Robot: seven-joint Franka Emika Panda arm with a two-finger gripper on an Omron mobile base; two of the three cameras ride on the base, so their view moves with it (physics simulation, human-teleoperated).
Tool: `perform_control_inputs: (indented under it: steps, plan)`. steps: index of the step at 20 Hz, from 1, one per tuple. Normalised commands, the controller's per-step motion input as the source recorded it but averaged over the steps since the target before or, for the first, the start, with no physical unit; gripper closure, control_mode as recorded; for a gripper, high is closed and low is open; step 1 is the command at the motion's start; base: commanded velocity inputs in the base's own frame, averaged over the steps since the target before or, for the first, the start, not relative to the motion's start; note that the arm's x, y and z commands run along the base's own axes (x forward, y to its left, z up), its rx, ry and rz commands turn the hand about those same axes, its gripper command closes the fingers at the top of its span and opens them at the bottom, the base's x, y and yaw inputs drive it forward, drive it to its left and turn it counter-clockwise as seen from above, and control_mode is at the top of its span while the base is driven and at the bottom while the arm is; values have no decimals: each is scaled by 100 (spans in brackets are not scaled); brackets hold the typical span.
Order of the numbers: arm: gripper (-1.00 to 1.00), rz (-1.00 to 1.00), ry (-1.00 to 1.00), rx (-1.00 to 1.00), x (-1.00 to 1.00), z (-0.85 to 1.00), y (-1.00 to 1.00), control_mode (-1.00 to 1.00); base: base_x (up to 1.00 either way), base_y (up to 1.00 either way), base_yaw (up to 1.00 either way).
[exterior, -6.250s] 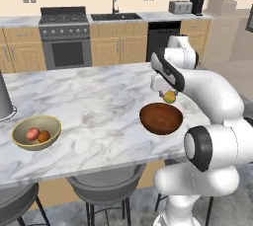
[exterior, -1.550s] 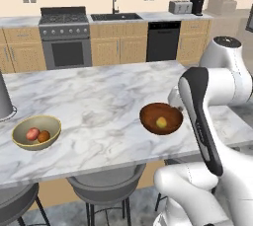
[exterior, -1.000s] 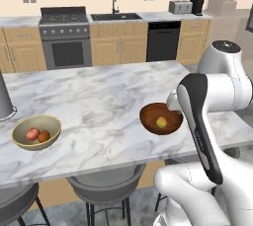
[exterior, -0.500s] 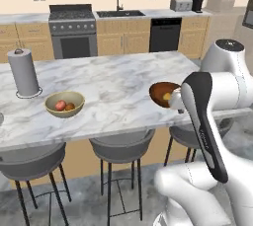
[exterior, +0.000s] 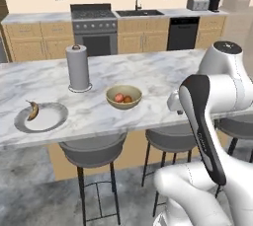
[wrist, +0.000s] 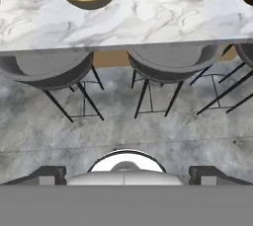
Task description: Take the fruits from the plate on the dining counter and place two fruits in each bowl.
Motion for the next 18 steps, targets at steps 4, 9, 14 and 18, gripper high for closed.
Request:
perform_control_inputs:
  steps: [4,9,14,18]
  plan:
    - [-100,0,0,0,0,0,0,100,0,100,0]
    - [-100,0,0,0,0,0,0,100,6,100,0]
    - [-100,0,0,0,0,0,0,100,25,89,0]
    - [-100,0,0,0,0,0,0,100,54,71,2]
